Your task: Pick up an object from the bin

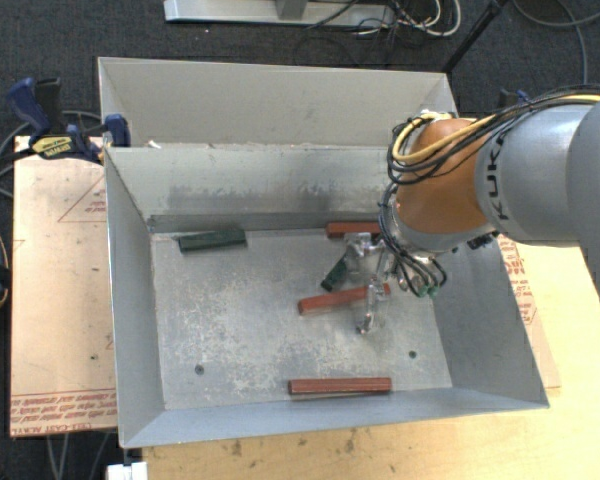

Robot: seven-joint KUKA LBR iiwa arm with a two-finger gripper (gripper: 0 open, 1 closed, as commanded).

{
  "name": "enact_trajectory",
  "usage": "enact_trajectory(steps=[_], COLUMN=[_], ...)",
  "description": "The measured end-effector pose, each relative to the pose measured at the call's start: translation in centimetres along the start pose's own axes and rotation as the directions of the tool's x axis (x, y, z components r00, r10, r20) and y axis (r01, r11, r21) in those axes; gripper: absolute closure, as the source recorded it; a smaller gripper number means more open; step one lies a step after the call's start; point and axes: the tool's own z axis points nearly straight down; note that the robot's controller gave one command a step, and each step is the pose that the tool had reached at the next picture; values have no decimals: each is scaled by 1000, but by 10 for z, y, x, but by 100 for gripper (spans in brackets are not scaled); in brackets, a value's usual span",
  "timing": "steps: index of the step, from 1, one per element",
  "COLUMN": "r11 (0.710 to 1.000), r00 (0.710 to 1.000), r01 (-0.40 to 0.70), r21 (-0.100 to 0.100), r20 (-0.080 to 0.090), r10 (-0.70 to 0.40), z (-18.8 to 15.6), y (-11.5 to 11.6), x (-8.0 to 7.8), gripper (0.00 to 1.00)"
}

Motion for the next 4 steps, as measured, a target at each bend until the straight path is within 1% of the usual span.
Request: enact_trajectory(steps=[1, 2, 3, 4], r11=[1000, 1000, 906, 936], r00=[1000, 1000, 906, 936], r01=[2, 3, 423, 353], r21=[1, 0, 0, 2], r20=[4, 0, 6, 2], r10=[-2, -3, -423, -353], z=[-5, -3, -4, -5], y=[0, 0, 61, 4], x=[-3, -1, -38, 9], gripper=[100, 0, 0, 0])
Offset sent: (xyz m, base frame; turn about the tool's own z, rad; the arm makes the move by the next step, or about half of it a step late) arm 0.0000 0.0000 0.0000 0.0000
